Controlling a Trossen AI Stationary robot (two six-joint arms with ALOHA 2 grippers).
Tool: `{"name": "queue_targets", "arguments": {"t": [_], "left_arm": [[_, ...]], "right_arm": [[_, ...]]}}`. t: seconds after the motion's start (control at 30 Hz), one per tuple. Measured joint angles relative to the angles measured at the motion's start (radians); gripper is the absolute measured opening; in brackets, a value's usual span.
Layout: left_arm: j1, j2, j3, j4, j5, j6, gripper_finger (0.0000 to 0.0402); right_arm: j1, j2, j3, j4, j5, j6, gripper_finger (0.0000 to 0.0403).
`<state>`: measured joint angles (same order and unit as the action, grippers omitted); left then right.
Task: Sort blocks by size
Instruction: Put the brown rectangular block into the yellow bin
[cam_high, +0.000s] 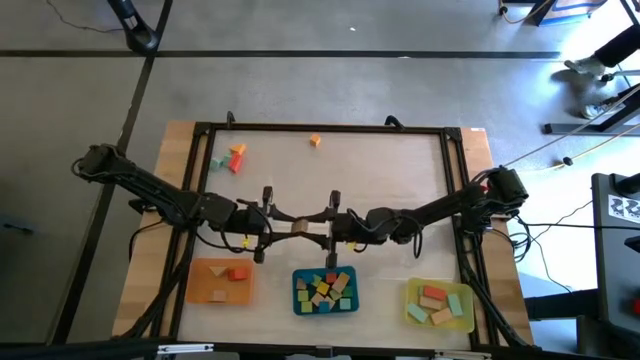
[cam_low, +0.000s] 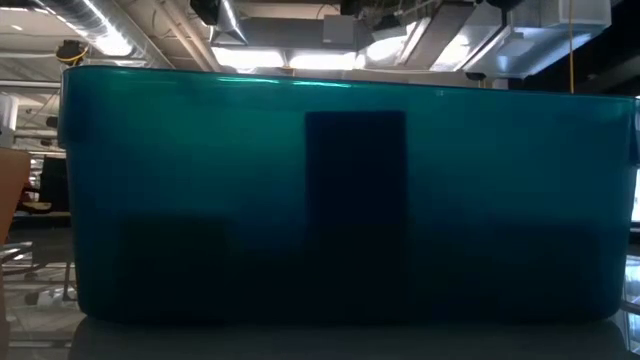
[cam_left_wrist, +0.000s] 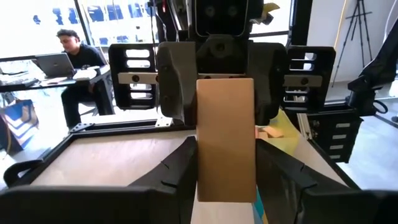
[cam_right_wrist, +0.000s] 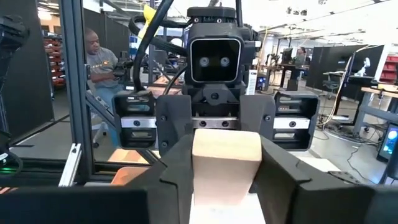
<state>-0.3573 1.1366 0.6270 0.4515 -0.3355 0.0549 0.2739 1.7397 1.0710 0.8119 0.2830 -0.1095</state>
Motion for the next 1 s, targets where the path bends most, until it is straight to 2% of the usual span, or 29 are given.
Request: {"name": "queue_targets", "arguments": {"t": [0.23, 0.53, 0.8, 1.0], "left_arm": [[0.0, 0.0, -0.001, 0.0, -0.001, -0.018, 0.0133], [-0.003, -0.04, 0.0, -0.026, 0.0, 0.008, 0.0216], [-0.003, -0.144, 0.0, -0.279, 0.002, -0.024, 0.0225], [-0.003, -0.169, 0.0, -0.424, 0.0, -0.092, 0.0225]], "right_arm": [[-0.006, -0.001, 0.0, -0.017, -0.011, -0.011, 0.0125], [0.009, -0.048, 0.0, -0.072, 0.04, -0.104, 0.0129], [0.133, -0.173, 0.0, -0.273, 0.283, -0.219, 0.0129], [0.268, -0.294, 0.0, -0.604, 0.419, -0.088, 0.013]]}}
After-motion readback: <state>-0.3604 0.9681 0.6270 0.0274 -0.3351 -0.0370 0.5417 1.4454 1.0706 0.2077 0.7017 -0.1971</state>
